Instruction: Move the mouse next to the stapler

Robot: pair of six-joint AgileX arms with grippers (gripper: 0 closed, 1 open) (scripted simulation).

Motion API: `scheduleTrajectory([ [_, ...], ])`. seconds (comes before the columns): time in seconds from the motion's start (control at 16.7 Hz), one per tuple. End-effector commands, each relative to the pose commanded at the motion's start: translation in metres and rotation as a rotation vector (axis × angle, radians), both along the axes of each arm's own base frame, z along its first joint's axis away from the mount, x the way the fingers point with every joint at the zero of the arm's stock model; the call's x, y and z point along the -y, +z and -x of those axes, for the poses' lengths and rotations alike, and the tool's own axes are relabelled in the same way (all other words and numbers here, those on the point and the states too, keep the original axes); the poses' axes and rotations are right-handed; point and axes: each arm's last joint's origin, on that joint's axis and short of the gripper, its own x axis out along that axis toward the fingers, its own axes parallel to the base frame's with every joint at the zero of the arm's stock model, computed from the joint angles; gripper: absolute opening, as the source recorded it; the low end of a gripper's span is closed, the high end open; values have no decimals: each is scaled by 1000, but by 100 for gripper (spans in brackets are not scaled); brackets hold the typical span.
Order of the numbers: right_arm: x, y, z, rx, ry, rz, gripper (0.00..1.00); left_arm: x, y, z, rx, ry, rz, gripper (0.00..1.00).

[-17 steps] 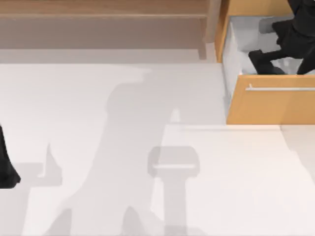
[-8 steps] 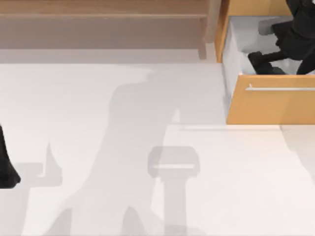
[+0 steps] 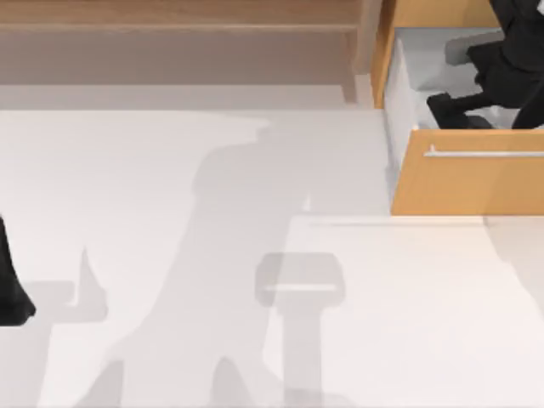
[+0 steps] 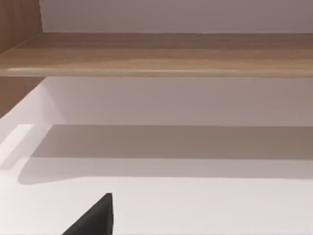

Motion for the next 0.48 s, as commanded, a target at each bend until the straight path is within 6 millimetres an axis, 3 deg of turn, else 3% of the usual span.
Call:
scheduleTrajectory([
  [0.24, -1, -2, -1, 7, 1, 0, 100, 0, 0, 0, 0, 0, 0, 100],
  [0.48, 0, -19, -4, -1, 0, 0, 100, 0, 0, 0, 0, 0, 0, 100],
])
